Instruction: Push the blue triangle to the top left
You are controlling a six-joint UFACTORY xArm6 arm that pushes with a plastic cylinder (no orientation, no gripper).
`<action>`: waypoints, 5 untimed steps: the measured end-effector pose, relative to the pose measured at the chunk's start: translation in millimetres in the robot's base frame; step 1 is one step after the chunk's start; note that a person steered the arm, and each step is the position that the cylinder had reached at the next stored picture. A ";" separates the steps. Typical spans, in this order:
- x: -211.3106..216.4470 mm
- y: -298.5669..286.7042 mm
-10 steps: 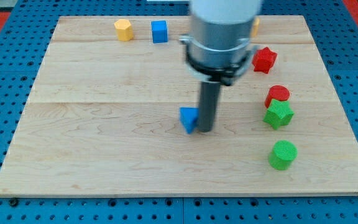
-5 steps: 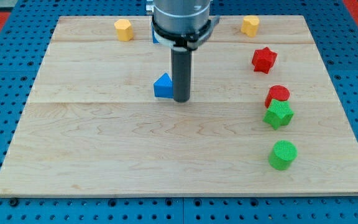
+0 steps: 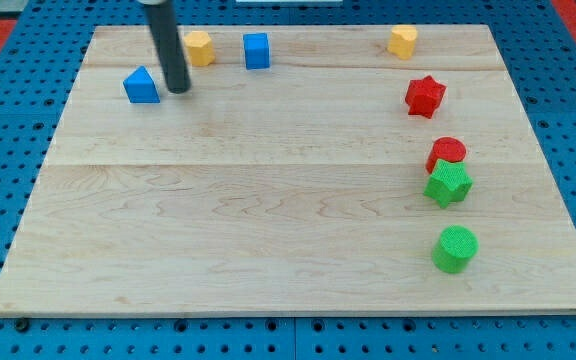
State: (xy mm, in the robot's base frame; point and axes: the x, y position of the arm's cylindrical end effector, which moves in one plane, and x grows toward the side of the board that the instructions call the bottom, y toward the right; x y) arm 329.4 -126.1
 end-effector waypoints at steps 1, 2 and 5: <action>5.5 -59.5; 7.2 -93.1; 5.7 -159.2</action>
State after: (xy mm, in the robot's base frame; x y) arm 335.1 -285.3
